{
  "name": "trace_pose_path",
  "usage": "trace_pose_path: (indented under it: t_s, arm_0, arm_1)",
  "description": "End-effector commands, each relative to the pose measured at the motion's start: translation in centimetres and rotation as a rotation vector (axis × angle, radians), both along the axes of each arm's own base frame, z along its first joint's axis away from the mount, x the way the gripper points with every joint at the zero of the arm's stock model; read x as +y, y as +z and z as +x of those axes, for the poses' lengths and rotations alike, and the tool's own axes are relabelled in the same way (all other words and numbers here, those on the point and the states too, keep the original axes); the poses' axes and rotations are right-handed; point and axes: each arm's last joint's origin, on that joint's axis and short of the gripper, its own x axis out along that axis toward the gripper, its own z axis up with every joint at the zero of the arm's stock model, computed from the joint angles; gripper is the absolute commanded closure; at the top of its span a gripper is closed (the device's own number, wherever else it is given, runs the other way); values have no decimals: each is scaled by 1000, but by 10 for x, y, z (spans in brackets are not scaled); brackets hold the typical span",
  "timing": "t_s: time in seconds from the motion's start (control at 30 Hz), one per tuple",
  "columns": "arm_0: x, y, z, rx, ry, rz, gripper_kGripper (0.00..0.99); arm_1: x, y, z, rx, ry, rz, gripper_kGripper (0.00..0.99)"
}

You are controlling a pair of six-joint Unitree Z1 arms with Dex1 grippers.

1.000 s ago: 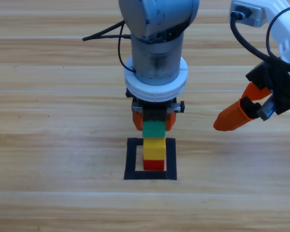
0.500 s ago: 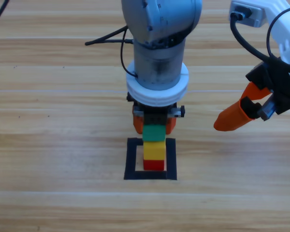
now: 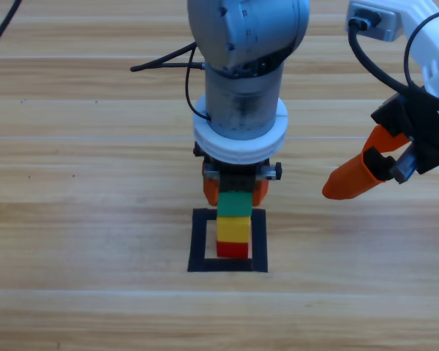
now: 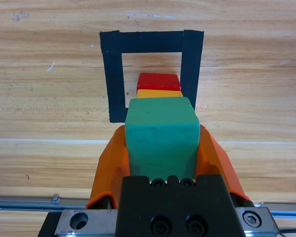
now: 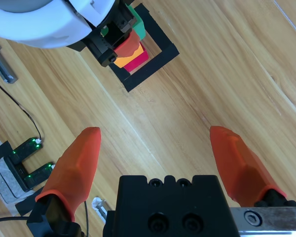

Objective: Stack the blocks in the rectangular block: red at the bottom, yellow in the middle, green on top

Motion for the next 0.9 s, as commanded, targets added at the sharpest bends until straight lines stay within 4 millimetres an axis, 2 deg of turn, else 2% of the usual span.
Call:
trace_pose_path:
  t_s: [0.03, 0.47, 0.9]
  arm_0:
    - [-12, -21, -10, 32, -21, 41, 990]
    - [-10, -12, -20, 30, -26, 38, 990]
    - [-13, -18, -21, 34, -29, 44, 990]
  arm_1:
    - [-13, 6, -3, -1, -9, 10, 13]
    - [-13, 6, -3, -1, -8, 11, 13]
    - [-13, 6, -4, -1, -7, 11, 13]
